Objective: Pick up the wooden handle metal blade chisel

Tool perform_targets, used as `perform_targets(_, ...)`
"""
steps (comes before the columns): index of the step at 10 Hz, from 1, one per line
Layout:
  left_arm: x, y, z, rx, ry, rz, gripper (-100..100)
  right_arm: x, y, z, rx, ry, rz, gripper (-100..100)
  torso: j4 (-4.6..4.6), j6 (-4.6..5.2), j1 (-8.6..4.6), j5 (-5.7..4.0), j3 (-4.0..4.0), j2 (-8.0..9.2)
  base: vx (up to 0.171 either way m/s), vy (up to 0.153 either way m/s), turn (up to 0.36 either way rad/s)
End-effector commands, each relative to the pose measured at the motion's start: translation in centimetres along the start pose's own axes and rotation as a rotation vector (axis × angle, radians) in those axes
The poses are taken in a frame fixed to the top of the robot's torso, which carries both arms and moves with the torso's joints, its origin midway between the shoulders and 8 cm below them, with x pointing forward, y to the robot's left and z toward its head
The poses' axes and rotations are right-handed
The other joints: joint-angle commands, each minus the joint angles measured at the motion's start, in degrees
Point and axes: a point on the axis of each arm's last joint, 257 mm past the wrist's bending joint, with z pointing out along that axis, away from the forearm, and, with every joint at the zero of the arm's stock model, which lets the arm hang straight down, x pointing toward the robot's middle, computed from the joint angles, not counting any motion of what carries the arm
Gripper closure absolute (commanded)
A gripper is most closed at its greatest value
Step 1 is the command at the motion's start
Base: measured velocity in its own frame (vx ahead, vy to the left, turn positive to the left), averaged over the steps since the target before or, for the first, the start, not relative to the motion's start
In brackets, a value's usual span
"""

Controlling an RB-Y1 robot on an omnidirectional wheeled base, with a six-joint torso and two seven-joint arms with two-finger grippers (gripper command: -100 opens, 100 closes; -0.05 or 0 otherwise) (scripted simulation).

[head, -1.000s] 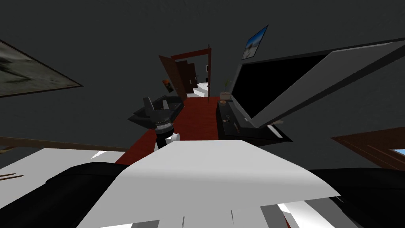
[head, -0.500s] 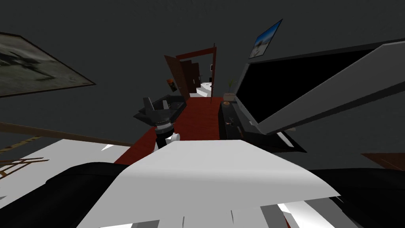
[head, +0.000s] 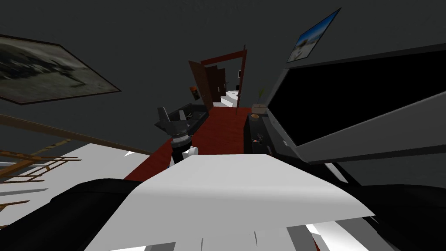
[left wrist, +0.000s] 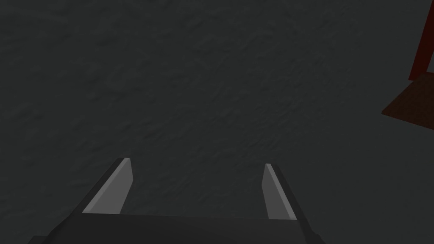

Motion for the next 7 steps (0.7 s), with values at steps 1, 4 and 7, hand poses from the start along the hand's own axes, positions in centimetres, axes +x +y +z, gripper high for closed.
perform_targets(1,0.0,0.0,0.0,0.000,0.000,0.000,0,1.1,-2.3,-0.9,0.038,0.039,-0.036,-100,0.00,0.00,0.00,0.00,0.00,0.00,0.098,-0.017,0.213)
perform_targets(4,0.0,0.0,0.0,0.000,0.000,0.000,0,3.0,-5.6,-2.4,0.098,0.100,-0.091,-100,-0.05,-0.01,-0.05,0.01,-0.14,-0.25,0.158,-0.034,0.179)
perform_targets(7,0.0,0.0,0.0,0.000,0.000,0.000,0,4.3,-8.1,-3.8,0.145,0.150,-0.137,-100,0.03,-0.01,0.05,0.01,0.05,0.08,0.089,-0.026,0.109)
